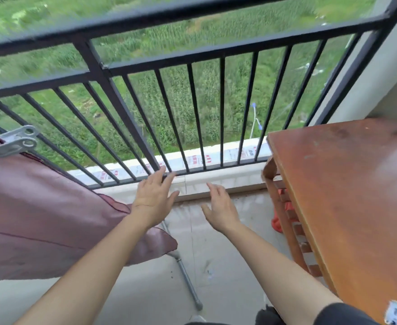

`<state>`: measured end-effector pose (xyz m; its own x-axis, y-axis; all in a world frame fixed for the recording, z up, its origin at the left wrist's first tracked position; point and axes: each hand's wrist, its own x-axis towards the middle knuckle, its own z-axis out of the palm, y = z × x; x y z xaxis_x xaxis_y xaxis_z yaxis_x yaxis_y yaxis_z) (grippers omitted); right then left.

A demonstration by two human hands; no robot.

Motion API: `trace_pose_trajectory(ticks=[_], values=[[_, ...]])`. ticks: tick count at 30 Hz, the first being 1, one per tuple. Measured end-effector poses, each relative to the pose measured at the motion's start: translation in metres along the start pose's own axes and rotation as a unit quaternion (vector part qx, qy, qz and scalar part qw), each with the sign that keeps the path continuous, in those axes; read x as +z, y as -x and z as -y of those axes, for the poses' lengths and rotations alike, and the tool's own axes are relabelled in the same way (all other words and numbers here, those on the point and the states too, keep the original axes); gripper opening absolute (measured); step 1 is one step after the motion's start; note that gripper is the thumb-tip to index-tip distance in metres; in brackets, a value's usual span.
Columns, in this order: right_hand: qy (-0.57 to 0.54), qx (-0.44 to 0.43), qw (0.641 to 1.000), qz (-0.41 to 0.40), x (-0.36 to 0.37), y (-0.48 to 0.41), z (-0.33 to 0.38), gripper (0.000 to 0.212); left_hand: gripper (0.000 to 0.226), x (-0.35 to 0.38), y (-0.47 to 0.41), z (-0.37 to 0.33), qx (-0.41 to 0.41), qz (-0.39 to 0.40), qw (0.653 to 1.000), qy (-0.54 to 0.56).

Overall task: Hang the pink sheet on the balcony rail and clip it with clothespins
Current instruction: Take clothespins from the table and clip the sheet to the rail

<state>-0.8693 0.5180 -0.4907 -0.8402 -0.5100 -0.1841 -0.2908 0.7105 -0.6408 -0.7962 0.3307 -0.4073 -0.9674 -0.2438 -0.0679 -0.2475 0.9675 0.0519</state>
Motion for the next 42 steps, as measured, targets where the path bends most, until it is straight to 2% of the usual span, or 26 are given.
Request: trace_pose_trajectory(ticks=[2,4,7,12,18,23,25,28,31,33,37,40,42], values=[[0.078,0.012,0.995,-0.064,-0.033,0.017,-0.035,0.073,0.066,0.007,-0.01,-0.043,0.041,-0.055,0.998,0.004],[0.161,0.043,0.98,-0.109,-0.067,0.038,-0.075,0.082,0.075,0.015,-0.023,-0.092,0.073,-0.066,0.995,0.02],[0.202,0.134,0.958,-0.151,-0.114,0.081,-0.138,0.093,0.08,0.033,-0.039,-0.171,0.134,-0.033,0.989,0.042],[0.199,0.306,0.912,-0.189,-0.169,0.172,-0.236,0.092,0.081,0.072,-0.051,-0.305,0.25,0.05,0.966,0.031],[0.102,0.475,0.86,-0.159,-0.166,0.264,-0.32,0.09,0.077,0.135,-0.016,-0.421,0.336,0.151,0.93,0.01],[0.012,0.568,0.822,-0.038,-0.134,0.283,-0.354,0.104,0.071,0.187,0.021,-0.45,0.349,0.289,0.891,-0.006],[0.002,0.567,0.823,-0.001,-0.124,0.279,-0.361,0.093,0.068,0.201,0.028,-0.444,0.335,0.366,0.868,-0.019],[0.004,0.539,0.842,0.026,-0.122,0.264,-0.37,0.049,0.064,0.206,0.024,-0.428,0.325,0.429,0.841,-0.048],[-0.019,0.505,0.863,0.004,-0.136,0.237,-0.374,0.03,0.064,0.192,0.007,-0.412,0.285,0.417,0.863,-0.029],[-0.027,0.468,0.883,-0.018,-0.151,0.21,-0.369,0.036,0.064,0.176,-0.009,-0.397,0.212,0.386,0.898,0.002],[-0.036,0.358,0.932,-0.054,-0.17,0.136,-0.334,0.04,0.062,0.131,-0.031,-0.347,0.088,0.271,0.957,0.044],[-0.045,0.257,0.963,-0.069,-0.164,0.073,-0.283,0.042,0.06,0.097,-0.026,-0.294,0.0,0.178,0.983,0.047],[-0.053,0.186,0.98,-0.048,-0.148,0.037,-0.238,0.04,0.06,0.081,-0.008,-0.252,-0.068,0.149,0.985,0.053]])
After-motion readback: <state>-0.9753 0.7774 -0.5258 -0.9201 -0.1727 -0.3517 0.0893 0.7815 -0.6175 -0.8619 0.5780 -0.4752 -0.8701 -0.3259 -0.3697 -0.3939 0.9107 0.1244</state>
